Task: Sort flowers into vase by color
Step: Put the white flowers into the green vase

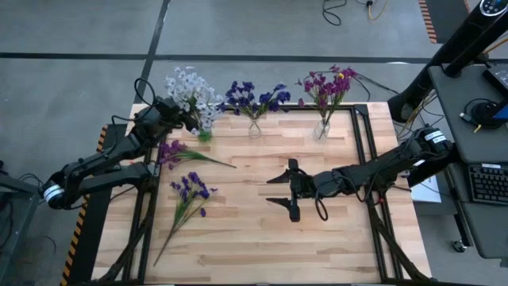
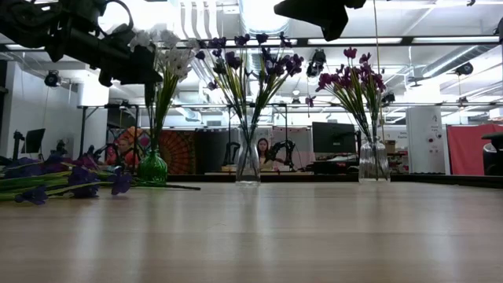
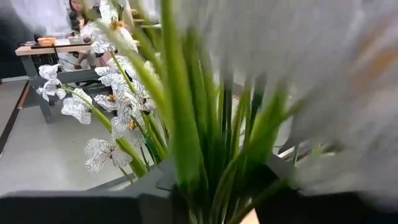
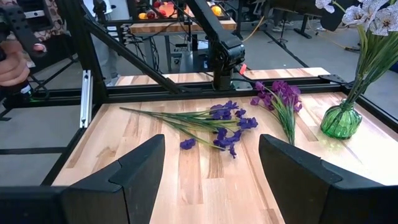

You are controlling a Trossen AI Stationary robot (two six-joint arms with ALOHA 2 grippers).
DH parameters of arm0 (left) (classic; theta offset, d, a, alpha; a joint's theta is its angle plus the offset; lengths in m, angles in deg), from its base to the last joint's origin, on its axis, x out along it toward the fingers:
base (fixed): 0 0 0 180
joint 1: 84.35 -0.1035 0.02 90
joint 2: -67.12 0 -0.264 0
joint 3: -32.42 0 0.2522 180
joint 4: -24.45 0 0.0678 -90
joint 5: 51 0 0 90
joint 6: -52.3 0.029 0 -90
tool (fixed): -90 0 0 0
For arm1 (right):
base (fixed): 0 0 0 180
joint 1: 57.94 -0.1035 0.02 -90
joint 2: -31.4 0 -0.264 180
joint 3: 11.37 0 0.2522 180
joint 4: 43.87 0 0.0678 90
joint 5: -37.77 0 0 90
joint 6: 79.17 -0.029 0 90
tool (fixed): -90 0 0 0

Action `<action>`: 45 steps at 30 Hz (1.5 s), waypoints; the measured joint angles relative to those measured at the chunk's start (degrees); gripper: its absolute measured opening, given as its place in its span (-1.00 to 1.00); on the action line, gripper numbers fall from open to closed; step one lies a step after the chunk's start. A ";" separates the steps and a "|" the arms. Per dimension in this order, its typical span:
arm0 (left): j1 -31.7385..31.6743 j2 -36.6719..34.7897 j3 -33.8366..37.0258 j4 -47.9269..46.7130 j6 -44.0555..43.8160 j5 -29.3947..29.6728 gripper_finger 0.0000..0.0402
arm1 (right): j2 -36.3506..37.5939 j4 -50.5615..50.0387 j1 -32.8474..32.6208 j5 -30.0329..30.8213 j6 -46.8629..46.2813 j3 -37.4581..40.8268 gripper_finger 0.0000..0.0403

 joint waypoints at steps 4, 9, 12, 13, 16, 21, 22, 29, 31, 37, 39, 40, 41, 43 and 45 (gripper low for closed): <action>-0.02 -0.64 0.00 -2.66 -0.66 -0.29 -0.21 | 0.00 -0.02 0.00 0.00 0.00 0.00 0.26; 0.00 -2.00 0.00 -8.11 -1.02 -0.39 -0.02 | 0.00 -0.06 0.00 0.00 0.00 0.00 0.26; 0.02 -3.09 0.00 -10.05 -1.14 -0.39 0.07 | 0.00 -0.05 0.00 0.00 0.04 0.00 0.26; 0.02 -3.51 0.00 -10.82 -1.15 -0.39 0.09 | 0.00 -0.07 0.00 0.00 0.04 0.00 0.26; 0.04 -5.08 0.00 -12.42 -1.05 -0.38 0.15 | 0.00 -0.07 0.00 0.00 0.02 0.00 0.26; 0.04 -7.73 0.00 -15.81 -2.29 -0.37 0.23 | 0.00 -0.07 0.00 0.00 0.02 0.00 0.26; 0.04 -8.13 0.00 -16.56 -2.96 -0.37 0.24 | 0.00 -0.07 0.00 0.00 0.02 0.00 0.26; 0.04 -8.97 0.00 -21.32 -5.74 -0.37 0.42 | 0.00 -0.07 0.00 0.00 0.07 0.00 0.26; 0.04 -8.94 0.00 -22.23 -6.29 -0.37 0.48 | 0.00 -0.07 0.00 0.00 0.04 0.00 0.26; 0.07 -9.29 0.00 -25.08 -6.89 -1.02 0.57 | 0.00 -0.07 0.00 -0.02 0.02 0.00 0.26; 0.04 -9.49 0.00 -26.21 -7.32 -1.41 0.57 | 0.00 -0.09 0.00 -0.02 0.02 0.00 0.26; 0.04 -9.60 0.00 -26.90 -7.44 -1.80 0.57 | 0.00 -0.09 0.00 -0.02 0.02 0.00 0.26; 0.04 -9.76 0.00 -27.74 -7.68 -2.51 0.57 | 0.00 -0.11 0.00 -0.02 0.03 0.00 0.26; 0.09 -10.22 0.00 -29.62 -8.39 -2.88 0.57 | 0.00 -0.16 0.00 -0.02 0.02 0.00 0.26; 0.09 -10.81 0.00 -32.38 -9.07 -2.90 0.57 | 0.00 -0.22 0.00 -0.02 0.02 0.00 0.26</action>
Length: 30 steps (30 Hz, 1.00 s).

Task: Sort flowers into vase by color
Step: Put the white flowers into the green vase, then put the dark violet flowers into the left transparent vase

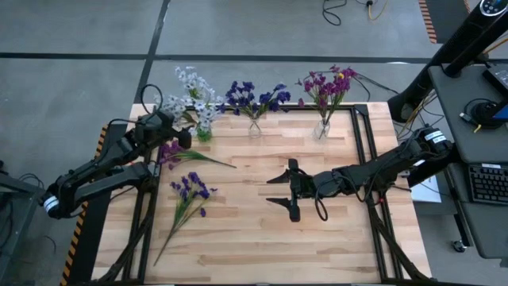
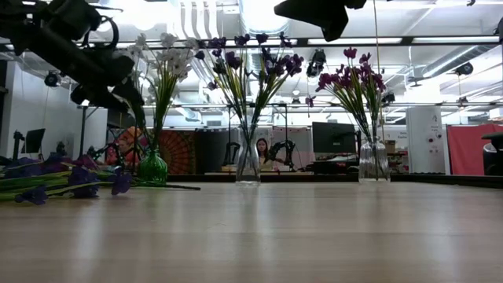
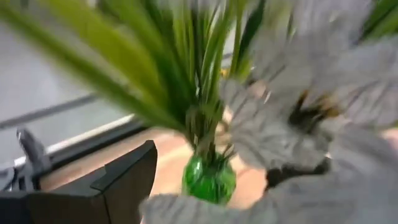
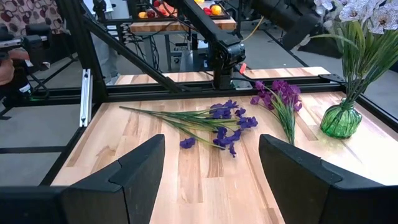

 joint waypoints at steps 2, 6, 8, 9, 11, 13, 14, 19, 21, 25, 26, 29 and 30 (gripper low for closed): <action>0.00 -0.78 0.00 -2.56 -1.19 0.04 0.57 | 0.00 -0.10 0.00 0.00 0.00 0.00 0.26; -0.02 -2.25 0.00 -3.40 -4.28 0.13 0.57 | 0.00 -0.53 0.00 0.00 0.00 0.00 0.26; 0.00 -3.01 0.00 -3.52 -6.71 0.10 0.57 | 0.00 -0.80 0.00 0.00 0.00 0.00 0.26; 0.00 -3.41 0.00 -3.84 -7.86 0.00 0.57 | 0.00 -0.86 0.00 0.00 -0.02 0.00 0.26; 0.00 -4.13 0.00 -4.15 -9.47 -0.97 0.57 | 0.00 -0.92 0.00 0.00 -0.02 0.00 0.26; 0.00 -4.77 0.00 -4.16 -11.15 -2.24 0.57 | 0.00 -0.96 0.00 0.00 -0.02 0.00 0.26; 0.00 -5.06 0.00 -4.15 -11.89 -2.92 0.57 | 0.00 -1.09 0.00 0.00 -0.02 0.00 0.26; 0.00 -5.59 -2.53 -9.85 -14.85 -4.07 0.57 | 0.00 -1.22 0.00 0.00 -0.02 0.00 0.26; 0.00 -5.50 -4.80 -13.27 -15.41 -4.03 0.57 | 0.00 -1.29 0.00 0.00 -0.02 0.00 0.26; 0.00 -5.57 -9.09 -18.48 -15.26 -3.12 0.57 | 0.00 -1.30 -0.01 0.00 0.02 0.00 0.26; 0.00 -5.57 -10.15 -19.99 -15.24 -2.86 0.57 | 0.00 -1.31 0.00 0.00 0.02 0.00 0.26; 0.02 -5.46 -13.46 -25.31 -15.22 -1.84 0.57 | 0.00 -1.35 0.00 0.00 0.00 0.00 0.26; 0.02 -5.42 -14.52 -26.85 -15.25 -1.14 0.57 | 0.00 -1.43 -0.01 0.00 0.00 0.00 0.26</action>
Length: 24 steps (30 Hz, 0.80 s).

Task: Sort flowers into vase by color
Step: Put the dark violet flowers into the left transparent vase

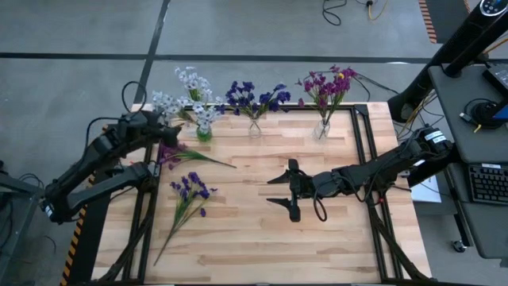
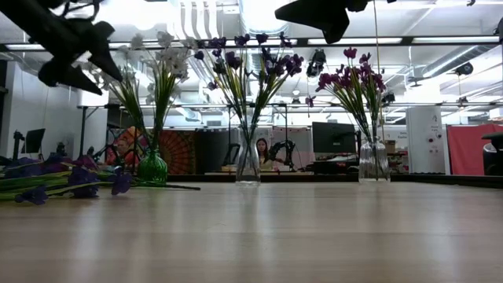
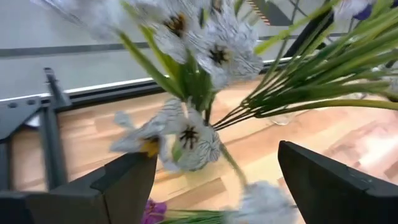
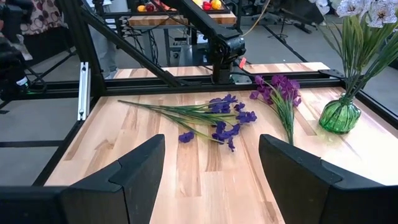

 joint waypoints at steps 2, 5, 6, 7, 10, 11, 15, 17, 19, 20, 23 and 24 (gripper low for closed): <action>-0.02 -0.04 -1.65 -2.02 0.00 0.33 0.57 | 0.00 -0.15 0.01 0.00 0.00 0.00 0.26; 0.00 -0.31 -3.81 -3.81 0.03 0.28 0.57 | 0.00 -0.21 -0.01 0.00 0.00 0.00 0.26; -0.01 -0.36 -4.58 -4.47 0.03 0.29 0.57 | 0.00 -0.23 0.01 0.00 -0.02 0.00 0.26; 0.00 -0.38 -5.41 -5.37 0.03 0.30 0.57 | 0.00 -0.31 0.01 0.00 -0.01 0.00 0.26; -0.01 -0.39 -8.55 -8.54 -0.25 0.19 0.57 | 0.00 -0.86 0.00 0.00 -0.34 0.00 0.26; 0.00 -0.39 -9.76 -9.68 -0.38 0.06 0.57 | 0.00 -1.25 0.01 0.00 -0.60 0.00 0.26; 0.00 -0.47 -14.06 -12.53 -1.30 -0.15 0.57 | 0.00 -1.85 0.00 0.00 -1.14 0.01 0.26; 0.00 -0.72 -15.40 -12.67 -1.74 -0.16 0.57 | 0.00 -1.87 0.00 0.00 -1.14 0.01 0.26; 0.00 -0.99 -15.92 -12.49 -2.11 -0.32 0.57 | -0.06 -1.86 0.01 0.00 -1.14 0.02 0.26; 0.00 -1.08 -15.95 -12.39 -2.28 -0.95 0.57 | -0.16 -1.80 0.01 0.02 -1.07 0.02 0.26; 0.00 -1.37 -15.37 -9.48 -2.48 -3.46 0.57 | -0.87 -1.67 0.19 0.85 -0.49 0.02 0.26; 0.00 -1.45 -14.85 -7.94 -2.41 -4.65 0.57 | -1.06 -1.79 0.42 0.89 -0.46 0.02 0.26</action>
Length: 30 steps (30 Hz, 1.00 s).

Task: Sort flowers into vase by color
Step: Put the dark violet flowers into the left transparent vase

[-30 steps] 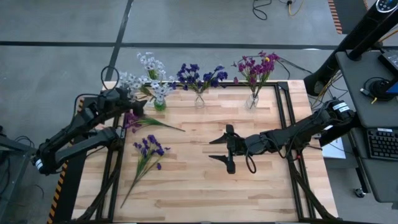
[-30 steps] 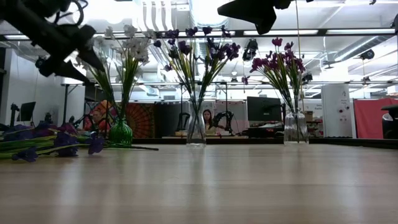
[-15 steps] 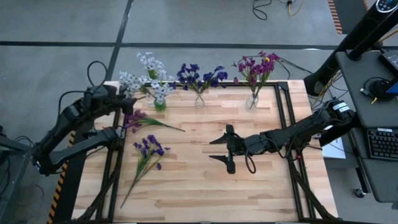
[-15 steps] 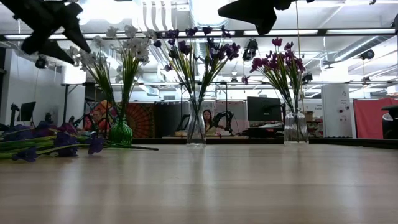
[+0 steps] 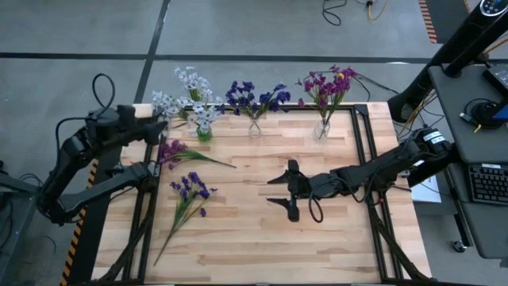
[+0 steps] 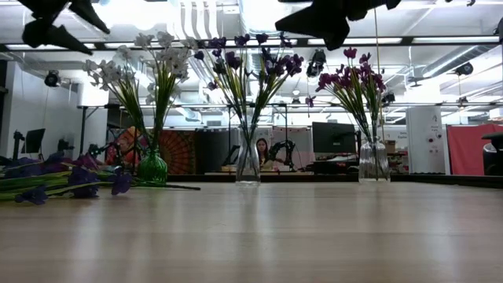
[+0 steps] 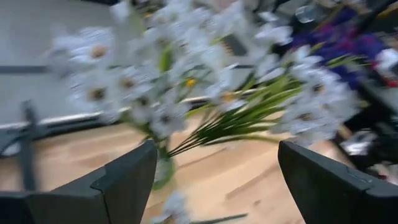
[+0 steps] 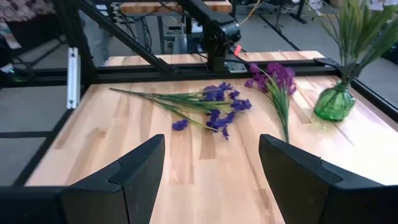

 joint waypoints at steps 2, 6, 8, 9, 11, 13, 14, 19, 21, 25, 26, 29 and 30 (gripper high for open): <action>0.00 -0.01 1.19 4.21 0.40 -2.59 0.57 | -0.37 0.25 0.53 0.06 -0.04 0.00 0.26; 0.50 0.35 2.23 11.06 1.81 -6.66 0.57 | -0.79 0.33 1.35 0.07 -0.65 0.00 0.26; 1.08 0.64 2.18 13.38 2.63 -7.09 0.57 | -0.84 0.31 1.41 0.07 -0.67 0.00 0.26; 1.42 0.72 1.92 14.14 3.22 -7.09 0.57 | -0.84 0.31 1.41 0.07 -0.67 0.00 0.26; 2.14 0.90 0.71 15.22 4.19 -7.16 0.57 | -0.84 0.31 1.41 0.05 -0.63 0.00 0.26; 2.84 1.00 -0.93 15.51 4.62 -7.20 0.57 | -0.84 0.30 1.43 0.03 -0.61 0.00 0.26; 3.21 1.12 -1.58 15.77 4.66 -7.20 0.57 | -0.84 0.29 1.45 0.03 -0.59 0.00 0.26; 6.34 2.73 -1.89 25.99 4.64 -13.97 0.57 | -0.84 0.23 1.48 0.05 0.39 0.00 0.26; 8.43 4.50 -1.41 32.97 4.30 -18.59 0.57 | -0.84 0.38 1.48 0.05 0.42 0.00 0.26; 15.12 9.53 -1.23 43.04 4.64 -20.87 0.57 | -0.84 0.34 1.48 0.04 -0.04 0.00 0.26; 17.01 10.70 -1.72 43.81 5.61 -20.77 0.57 | -0.84 0.33 1.48 0.05 -0.19 0.00 0.26; 21.90 13.45 -4.81 43.40 9.49 -18.79 0.57 | -0.84 -0.10 1.48 0.03 -0.66 0.00 0.26; 23.41 14.06 -6.01 42.47 10.58 -17.67 0.57 | -0.84 -0.26 1.48 0.03 -0.65 0.00 0.26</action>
